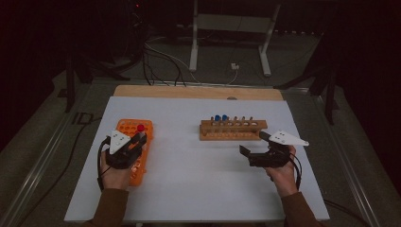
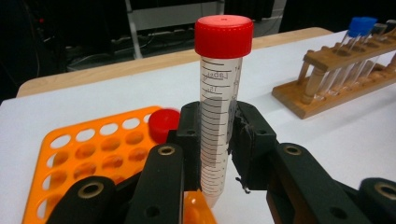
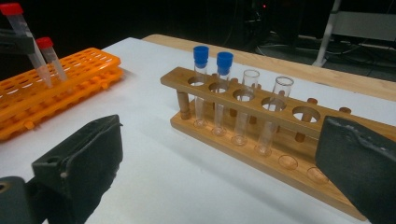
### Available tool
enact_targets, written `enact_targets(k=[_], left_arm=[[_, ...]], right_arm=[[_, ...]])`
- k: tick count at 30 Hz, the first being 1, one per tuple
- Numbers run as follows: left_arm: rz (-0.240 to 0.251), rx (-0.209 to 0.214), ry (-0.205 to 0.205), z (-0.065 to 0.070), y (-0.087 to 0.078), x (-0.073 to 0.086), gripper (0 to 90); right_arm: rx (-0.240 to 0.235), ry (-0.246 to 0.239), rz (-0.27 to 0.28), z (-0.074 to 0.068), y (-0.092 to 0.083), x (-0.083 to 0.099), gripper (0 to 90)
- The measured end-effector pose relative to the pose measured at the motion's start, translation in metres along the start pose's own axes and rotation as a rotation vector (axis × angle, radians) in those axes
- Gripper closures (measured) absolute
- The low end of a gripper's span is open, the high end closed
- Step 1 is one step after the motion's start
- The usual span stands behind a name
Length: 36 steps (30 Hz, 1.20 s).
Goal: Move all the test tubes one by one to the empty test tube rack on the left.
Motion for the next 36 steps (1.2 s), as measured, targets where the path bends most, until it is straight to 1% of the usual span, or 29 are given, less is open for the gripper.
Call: enact_targets(k=[2,6,9,11,15,21,26,30,32,34,36], left_arm=[[-0.006,-0.01,0.0,-0.002,-0.001,0.003,74.0],[-0.01,-0.022,-0.014,-0.008,-0.003,0.007,74.0],[-0.024,-0.029,-0.017,-0.011,-0.002,0.011,73.7],[-0.047,-0.031,-0.016,-0.012,-0.001,0.014,73.7],[-0.089,-0.03,-0.03,-0.014,0.003,0.022,73.5],[-0.176,-0.044,-0.011,-0.01,0.011,0.024,73.8],[-0.211,-0.047,-0.007,-0.009,0.015,0.025,74.0],[-0.215,-0.038,-0.009,-0.01,0.015,0.026,73.3],[-0.207,-0.039,-0.011,-0.01,0.014,0.026,67.2],[-0.189,-0.028,-0.019,-0.01,0.011,0.026,61.7],[-0.164,-0.024,-0.031,-0.009,0.007,0.025,54.3]], right_arm=[[0.0,0.001,0.0,0.0,0.0,0.0,1.4],[0.0,-0.002,-0.002,0.0,0.0,0.0,1.4],[-0.001,-0.002,-0.003,-0.001,0.001,0.0,1.4],[-0.003,-0.003,-0.004,-0.001,0.001,0.0,1.4],[-0.003,-0.007,-0.006,-0.001,0.002,0.0,1.4],[-0.008,-0.009,-0.011,-0.002,0.003,0.0,1.4],[-0.008,-0.013,-0.014,-0.003,0.004,0.0,1.5],[-0.008,-0.011,-0.015,-0.003,0.004,0.0,1.4],[-0.007,-0.013,-0.014,-0.003,0.004,0.0,1.4],[-0.007,-0.013,-0.014,-0.003,0.005,-0.001,1.5],[-0.004,-0.013,-0.014,-0.002,0.005,-0.001,1.5]])
Point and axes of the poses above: each handheld gripper's, and its own axes: y roughly forward along the jaws, x roughly out of its underside, z roughly to its right, the point moved 1 cm from there along y, roughly forward along the jaws, and after that the axes turned 10 degrees about -z, right-handed, at the moved point
